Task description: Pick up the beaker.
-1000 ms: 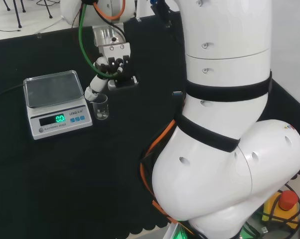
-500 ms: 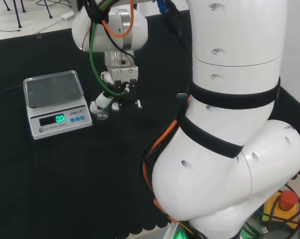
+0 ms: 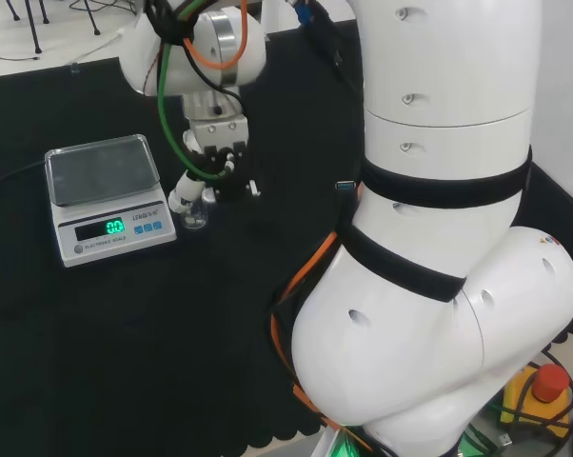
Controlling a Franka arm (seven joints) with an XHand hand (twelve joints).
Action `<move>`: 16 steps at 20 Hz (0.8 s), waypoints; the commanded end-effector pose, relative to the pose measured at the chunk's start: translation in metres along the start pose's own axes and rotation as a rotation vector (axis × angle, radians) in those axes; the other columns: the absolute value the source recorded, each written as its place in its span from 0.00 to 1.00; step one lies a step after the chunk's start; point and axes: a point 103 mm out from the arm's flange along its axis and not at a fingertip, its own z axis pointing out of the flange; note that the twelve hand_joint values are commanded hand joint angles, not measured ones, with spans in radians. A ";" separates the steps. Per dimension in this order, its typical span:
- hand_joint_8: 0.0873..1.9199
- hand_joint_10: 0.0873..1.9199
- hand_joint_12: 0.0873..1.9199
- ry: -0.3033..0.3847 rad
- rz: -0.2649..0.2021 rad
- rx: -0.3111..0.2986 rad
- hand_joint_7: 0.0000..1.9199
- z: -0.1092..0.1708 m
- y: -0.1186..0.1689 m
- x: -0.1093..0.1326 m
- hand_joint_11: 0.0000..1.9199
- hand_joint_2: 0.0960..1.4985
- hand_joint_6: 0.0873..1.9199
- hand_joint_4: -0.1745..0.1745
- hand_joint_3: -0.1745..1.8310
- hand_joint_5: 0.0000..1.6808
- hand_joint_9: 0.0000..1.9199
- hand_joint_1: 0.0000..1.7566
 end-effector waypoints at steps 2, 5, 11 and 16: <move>0.35 0.41 0.75 -0.099 -0.038 0.038 0.08 -0.011 0.007 0.014 0.07 0.38 0.00 0.29 0.24 0.16 0.20 0.49; 0.35 0.40 0.74 -0.101 -0.050 0.056 0.10 -0.007 0.008 0.015 0.08 0.38 0.00 0.30 0.24 0.19 0.21 0.49; 0.35 0.40 0.74 -0.097 -0.048 0.085 0.12 0.000 0.012 0.011 0.09 0.37 0.00 0.30 0.26 0.20 0.23 0.50; 0.35 0.40 0.74 -0.095 -0.050 0.102 0.12 0.005 0.020 0.010 0.10 0.37 0.00 0.29 0.27 0.20 0.23 0.51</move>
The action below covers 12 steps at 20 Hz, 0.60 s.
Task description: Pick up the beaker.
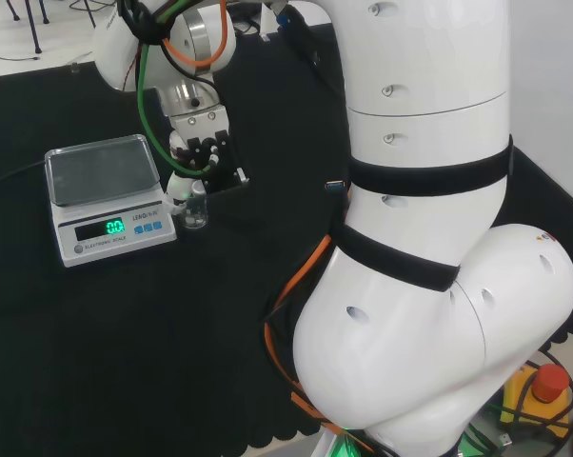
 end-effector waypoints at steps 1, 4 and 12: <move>0.35 0.40 0.74 0.002 -0.003 0.025 0.12 0.007 0.010 -0.002 0.10 0.36 0.00 0.29 0.28 0.20 0.23 0.51; 0.35 0.39 0.73 0.002 -0.004 0.043 0.12 0.012 0.015 -0.005 0.10 0.36 0.00 0.29 0.29 0.20 0.23 0.52; 0.36 0.39 0.73 0.023 -0.005 0.027 0.13 0.016 0.023 -0.011 0.13 0.35 0.00 0.29 0.31 0.21 0.25 0.53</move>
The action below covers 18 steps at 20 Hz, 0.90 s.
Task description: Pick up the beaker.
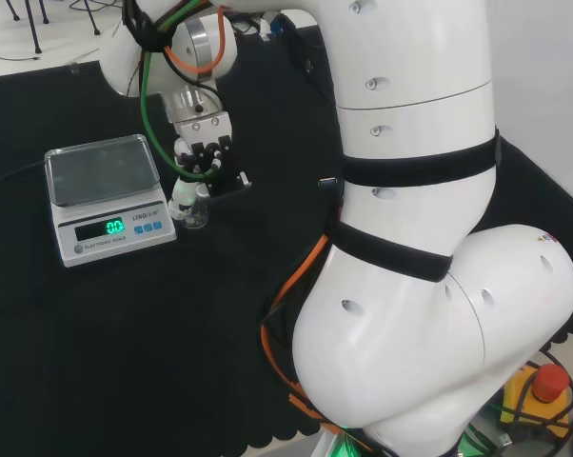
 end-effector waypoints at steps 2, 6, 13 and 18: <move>0.36 0.38 0.71 0.021 0.004 -0.024 0.16 0.001 0.004 -0.006 0.17 0.34 0.00 0.29 0.33 0.21 0.28 0.55; 0.37 0.37 0.67 0.009 0.007 -0.020 0.25 0.001 0.008 -0.007 0.28 0.33 0.04 0.29 0.37 0.26 0.37 0.58; 0.38 0.35 0.61 0.009 0.010 -0.088 0.39 -0.003 0.005 -0.004 0.42 0.33 0.38 0.29 0.41 0.29 0.50 0.61; 0.38 0.34 0.59 -0.027 -0.025 -0.122 0.42 -0.020 -0.009 -0.002 0.45 0.34 0.43 0.29 0.41 0.31 0.53 0.62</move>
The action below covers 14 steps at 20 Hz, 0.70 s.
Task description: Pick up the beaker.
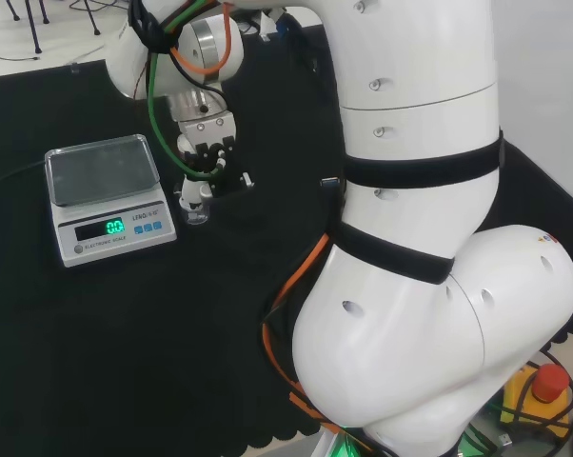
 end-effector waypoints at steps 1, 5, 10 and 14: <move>0.39 0.34 0.59 -0.041 -0.034 -0.054 0.42 -0.022 -0.014 0.002 0.45 0.34 0.43 0.29 0.41 0.31 0.53 0.62; 0.39 0.34 0.59 -0.045 -0.034 -0.062 0.42 -0.030 -0.017 0.000 0.45 0.35 0.44 0.29 0.41 0.32 0.54 0.62; 0.39 0.35 0.61 -0.053 -0.058 0.037 0.40 -0.015 -0.008 0.009 0.42 0.35 0.44 0.30 0.41 0.29 0.52 0.61; 0.39 0.38 0.69 -0.051 -0.072 0.104 0.25 -0.010 -0.001 0.010 0.24 0.33 0.34 0.31 0.39 0.15 0.36 0.55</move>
